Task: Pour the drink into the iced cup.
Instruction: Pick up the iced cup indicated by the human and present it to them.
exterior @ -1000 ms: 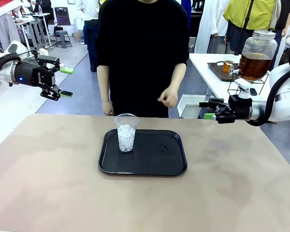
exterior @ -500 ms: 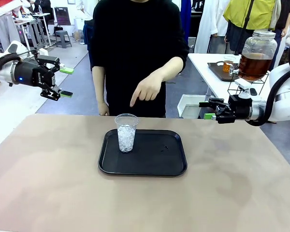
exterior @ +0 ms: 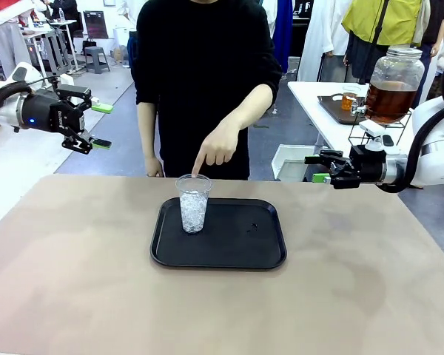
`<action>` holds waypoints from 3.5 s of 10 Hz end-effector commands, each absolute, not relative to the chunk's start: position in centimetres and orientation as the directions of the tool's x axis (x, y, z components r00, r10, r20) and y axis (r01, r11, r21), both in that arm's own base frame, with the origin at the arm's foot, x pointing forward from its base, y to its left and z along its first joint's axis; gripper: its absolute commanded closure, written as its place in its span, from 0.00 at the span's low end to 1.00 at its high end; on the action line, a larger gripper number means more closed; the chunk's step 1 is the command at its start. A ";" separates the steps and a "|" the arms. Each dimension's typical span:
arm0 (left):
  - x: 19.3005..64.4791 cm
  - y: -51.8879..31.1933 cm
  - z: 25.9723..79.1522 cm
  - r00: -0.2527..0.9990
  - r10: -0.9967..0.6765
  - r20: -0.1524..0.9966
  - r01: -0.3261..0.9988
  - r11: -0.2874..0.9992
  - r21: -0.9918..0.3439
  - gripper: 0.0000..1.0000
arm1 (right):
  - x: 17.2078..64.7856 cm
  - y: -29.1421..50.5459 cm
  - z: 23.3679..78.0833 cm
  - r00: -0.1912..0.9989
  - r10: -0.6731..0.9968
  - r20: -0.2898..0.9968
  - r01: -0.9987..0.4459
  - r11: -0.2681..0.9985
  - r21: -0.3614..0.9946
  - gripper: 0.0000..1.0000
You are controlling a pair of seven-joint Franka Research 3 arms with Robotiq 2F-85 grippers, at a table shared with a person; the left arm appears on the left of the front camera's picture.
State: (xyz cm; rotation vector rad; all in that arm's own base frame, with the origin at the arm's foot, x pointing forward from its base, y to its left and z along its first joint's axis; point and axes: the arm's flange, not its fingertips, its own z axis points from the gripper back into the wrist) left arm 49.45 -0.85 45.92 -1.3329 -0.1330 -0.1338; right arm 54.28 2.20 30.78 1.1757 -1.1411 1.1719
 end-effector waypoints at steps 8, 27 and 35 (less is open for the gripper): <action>49.4 -0.8 46.0 0.969 -0.034 0.246 0.246 0.247 -0.937 0.00 | 54.4 2.4 31.2 0.066 0.054 0.996 -0.998 0.025 0.064 0.00; 49.0 -3.1 38.9 0.137 -0.157 0.978 0.966 0.240 -0.096 0.00 | 54.4 2.4 31.2 0.066 0.054 0.996 -0.998 0.025 0.064 0.00; 49.1 -3.6 37.7 0.174 -0.190 0.966 0.969 0.208 -0.134 0.00 | 54.4 2.4 31.2 0.066 0.054 0.996 -0.998 0.025 0.064 0.00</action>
